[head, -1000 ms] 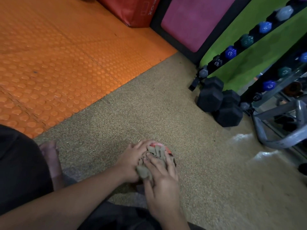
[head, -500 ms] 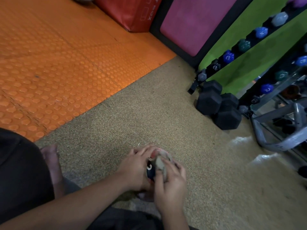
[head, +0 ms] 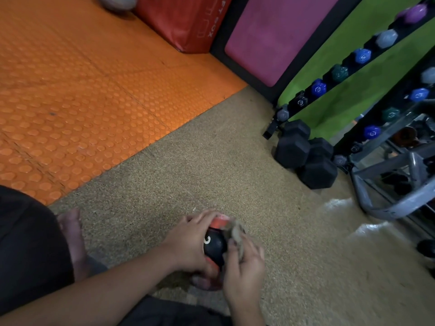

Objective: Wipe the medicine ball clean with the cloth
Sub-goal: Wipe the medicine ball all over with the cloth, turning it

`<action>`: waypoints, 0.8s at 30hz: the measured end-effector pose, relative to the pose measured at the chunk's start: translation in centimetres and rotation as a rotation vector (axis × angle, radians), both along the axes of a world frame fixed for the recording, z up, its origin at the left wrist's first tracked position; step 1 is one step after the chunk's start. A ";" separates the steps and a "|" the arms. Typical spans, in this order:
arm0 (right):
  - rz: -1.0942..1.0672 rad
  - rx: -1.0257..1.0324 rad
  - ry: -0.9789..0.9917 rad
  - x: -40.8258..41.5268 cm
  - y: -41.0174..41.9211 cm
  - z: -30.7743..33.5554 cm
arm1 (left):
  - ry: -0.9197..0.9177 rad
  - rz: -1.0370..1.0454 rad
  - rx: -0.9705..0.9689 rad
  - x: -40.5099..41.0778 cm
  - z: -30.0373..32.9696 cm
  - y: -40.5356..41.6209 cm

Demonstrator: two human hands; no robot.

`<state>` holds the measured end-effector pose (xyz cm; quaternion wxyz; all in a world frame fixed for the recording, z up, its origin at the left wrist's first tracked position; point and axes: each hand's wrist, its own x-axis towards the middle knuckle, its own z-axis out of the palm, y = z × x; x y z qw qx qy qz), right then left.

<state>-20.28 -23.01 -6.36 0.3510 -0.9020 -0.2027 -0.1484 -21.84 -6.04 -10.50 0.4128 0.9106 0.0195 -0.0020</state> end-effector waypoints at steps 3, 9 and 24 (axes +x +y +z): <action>-0.369 0.473 0.428 2.3 -1.3 -1.1 | -0.032 -0.086 -0.002 0.6 0.6 0.4; -0.432 0.360 0.387 2.7 -2.4 -1.1 | 0.149 -0.033 -0.333 0.9 -1.7 2.7; -0.141 -0.013 0.152 0.7 -6.0 2.1 | 0.079 -0.081 -0.385 1.2 -2.3 -1.0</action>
